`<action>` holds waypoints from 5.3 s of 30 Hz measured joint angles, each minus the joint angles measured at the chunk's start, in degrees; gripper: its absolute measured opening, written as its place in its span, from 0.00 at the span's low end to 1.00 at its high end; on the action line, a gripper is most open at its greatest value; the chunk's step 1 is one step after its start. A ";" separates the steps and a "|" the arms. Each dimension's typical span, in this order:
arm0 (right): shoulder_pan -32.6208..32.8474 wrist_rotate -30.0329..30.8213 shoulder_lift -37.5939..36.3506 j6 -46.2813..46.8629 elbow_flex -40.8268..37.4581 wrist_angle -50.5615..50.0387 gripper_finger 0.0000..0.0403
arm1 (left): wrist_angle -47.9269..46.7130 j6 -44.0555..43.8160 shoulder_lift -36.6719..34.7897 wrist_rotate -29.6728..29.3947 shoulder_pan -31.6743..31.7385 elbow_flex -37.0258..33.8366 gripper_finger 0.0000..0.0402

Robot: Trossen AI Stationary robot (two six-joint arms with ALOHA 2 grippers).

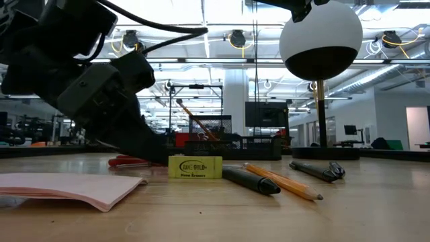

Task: Pick and place office supplies into organizer
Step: Put the black binder clip into the black desk organizer, then put the green eraser into the black desk organizer

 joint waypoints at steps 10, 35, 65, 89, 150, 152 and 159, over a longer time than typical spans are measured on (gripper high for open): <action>0.00 0.02 0.00 0.00 0.00 0.00 0.22 | 5.52 1.59 -0.10 -0.07 2.53 0.07 0.35; 0.00 0.02 0.00 -0.07 0.00 0.00 0.22 | 15.81 0.85 -0.19 1.49 23.46 0.11 0.40; 0.00 0.02 0.00 -0.16 0.00 -0.13 0.22 | 23.66 -0.39 -0.21 8.69 36.48 0.22 0.45; -0.14 -5.12 0.09 0.40 0.02 -2.07 0.22 | 24.40 -2.50 -0.21 17.46 30.92 0.24 0.40; 0.03 -13.34 39.86 10.83 21.18 -9.46 0.25 | -32.42 11.86 -44.95 -20.10 0.69 -0.22 0.45; -0.10 -13.05 40.20 10.90 21.18 -9.34 0.25 | -32.45 11.86 -44.95 -20.10 0.63 -0.22 0.45; -0.55 -12.93 42.19 10.62 21.20 -8.36 0.25 | -32.34 11.87 -44.95 -20.10 0.66 -0.22 0.45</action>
